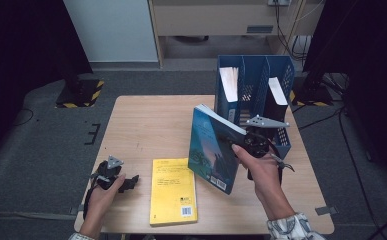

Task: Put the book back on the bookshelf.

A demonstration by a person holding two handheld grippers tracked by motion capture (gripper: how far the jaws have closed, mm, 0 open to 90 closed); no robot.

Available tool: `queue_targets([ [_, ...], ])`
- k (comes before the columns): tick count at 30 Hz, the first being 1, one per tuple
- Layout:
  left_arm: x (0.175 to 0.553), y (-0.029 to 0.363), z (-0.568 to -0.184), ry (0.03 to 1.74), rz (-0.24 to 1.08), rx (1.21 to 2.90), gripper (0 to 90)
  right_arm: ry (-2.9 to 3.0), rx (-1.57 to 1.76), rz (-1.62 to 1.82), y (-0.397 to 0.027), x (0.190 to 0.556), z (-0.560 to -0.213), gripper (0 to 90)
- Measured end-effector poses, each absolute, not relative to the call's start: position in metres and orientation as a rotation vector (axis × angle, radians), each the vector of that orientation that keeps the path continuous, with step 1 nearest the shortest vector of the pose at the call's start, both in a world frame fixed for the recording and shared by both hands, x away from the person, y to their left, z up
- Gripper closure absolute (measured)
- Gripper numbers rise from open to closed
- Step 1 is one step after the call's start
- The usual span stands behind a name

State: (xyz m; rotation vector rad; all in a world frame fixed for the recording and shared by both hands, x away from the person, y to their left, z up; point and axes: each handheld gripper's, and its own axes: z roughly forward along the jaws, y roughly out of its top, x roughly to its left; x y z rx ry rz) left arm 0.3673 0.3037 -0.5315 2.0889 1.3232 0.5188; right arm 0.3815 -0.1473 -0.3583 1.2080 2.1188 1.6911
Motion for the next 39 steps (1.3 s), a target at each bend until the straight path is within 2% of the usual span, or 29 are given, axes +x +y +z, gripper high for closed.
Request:
queue_targets([
  [15, 0.367, 0.302, -0.533, 1.314, 0.524, 2.083, 4.0, 2.043, 1.298, 1.712, -0.188, 0.365, -0.359, 73.6],
  [39, 0.366, 0.302, -0.534, 1.304, 0.530, 2.079, 2.5, 1.883, 1.383, 1.754, -0.236, 0.364, -0.307, 73.6],
])
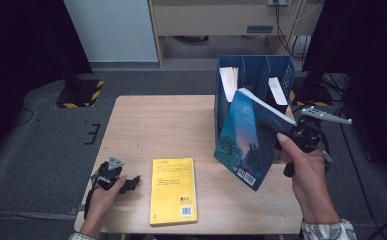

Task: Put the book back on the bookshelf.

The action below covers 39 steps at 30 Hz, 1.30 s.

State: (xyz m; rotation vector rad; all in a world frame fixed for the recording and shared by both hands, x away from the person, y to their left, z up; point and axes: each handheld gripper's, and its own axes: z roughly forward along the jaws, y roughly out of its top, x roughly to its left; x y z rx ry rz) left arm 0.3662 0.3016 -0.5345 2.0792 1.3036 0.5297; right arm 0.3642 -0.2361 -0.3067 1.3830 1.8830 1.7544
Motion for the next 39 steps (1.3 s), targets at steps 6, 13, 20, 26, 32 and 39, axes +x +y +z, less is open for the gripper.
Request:
queue_targets([
  [6, 0.366, 0.302, -0.535, 1.302, 0.530, 2.077, 2.3, 1.842, 1.425, 1.740, -0.251, 0.370, -0.302, 73.5],
  [13, 0.366, 0.301, -0.535, 1.302, 0.530, 2.074, 2.0, 1.812, 1.450, 1.700, -0.264, 0.379, -0.293, 73.4],
  [20, 0.366, 0.301, -0.535, 1.301, 0.530, 2.074, 1.9, 1.777, 1.487, 1.678, -0.272, 0.390, -0.288, 73.4],
  [26, 0.366, 0.301, -0.535, 1.299, 0.531, 2.077, 1.8, 1.763, 1.499, 1.647, -0.278, 0.398, -0.283, 73.3],
  [32, 0.365, 0.301, -0.535, 1.297, 0.531, 2.075, 1.7, 1.755, 1.515, 1.642, -0.278, 0.406, -0.285, 73.4],
  [39, 0.367, 0.300, -0.535, 1.290, 0.527, 2.081, 0.8, 1.729, 1.538, 1.633, -0.279, 0.412, -0.284, 73.4],
])
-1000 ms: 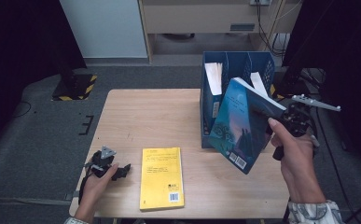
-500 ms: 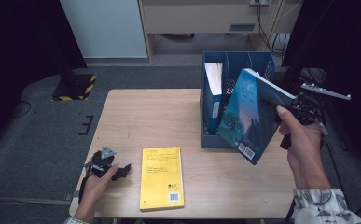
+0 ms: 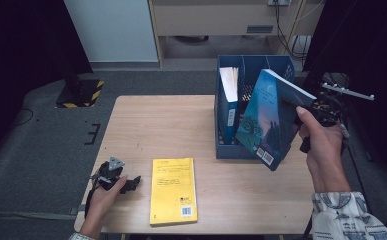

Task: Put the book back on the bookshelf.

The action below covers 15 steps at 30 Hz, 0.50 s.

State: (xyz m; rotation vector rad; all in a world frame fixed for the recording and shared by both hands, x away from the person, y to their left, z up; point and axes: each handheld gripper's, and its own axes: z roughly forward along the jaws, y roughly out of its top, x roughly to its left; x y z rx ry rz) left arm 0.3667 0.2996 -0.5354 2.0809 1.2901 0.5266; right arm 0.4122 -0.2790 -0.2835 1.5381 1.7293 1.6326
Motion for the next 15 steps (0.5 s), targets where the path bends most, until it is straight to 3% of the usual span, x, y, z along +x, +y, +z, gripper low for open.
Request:
queue_targets([
  [15, 0.367, 0.299, -0.535, 1.283, 0.525, 2.081, 0.7, 1.711, 1.552, 1.517, -0.276, 0.440, -0.271, 73.4],
])
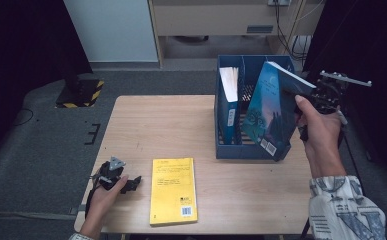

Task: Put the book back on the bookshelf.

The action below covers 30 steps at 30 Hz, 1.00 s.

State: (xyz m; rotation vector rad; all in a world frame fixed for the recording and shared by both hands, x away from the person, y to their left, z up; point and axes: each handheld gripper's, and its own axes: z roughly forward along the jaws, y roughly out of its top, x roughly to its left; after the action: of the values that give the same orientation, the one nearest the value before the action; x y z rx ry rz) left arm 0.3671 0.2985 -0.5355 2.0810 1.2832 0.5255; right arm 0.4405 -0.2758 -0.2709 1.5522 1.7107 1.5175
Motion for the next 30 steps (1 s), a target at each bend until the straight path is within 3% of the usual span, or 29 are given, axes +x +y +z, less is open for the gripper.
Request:
queue_targets([
  [30, 0.368, 0.298, -0.536, 1.267, 0.519, 2.091, 0.4, 1.651, 1.574, 1.348, -0.255, 0.502, -0.289, 73.6],
])
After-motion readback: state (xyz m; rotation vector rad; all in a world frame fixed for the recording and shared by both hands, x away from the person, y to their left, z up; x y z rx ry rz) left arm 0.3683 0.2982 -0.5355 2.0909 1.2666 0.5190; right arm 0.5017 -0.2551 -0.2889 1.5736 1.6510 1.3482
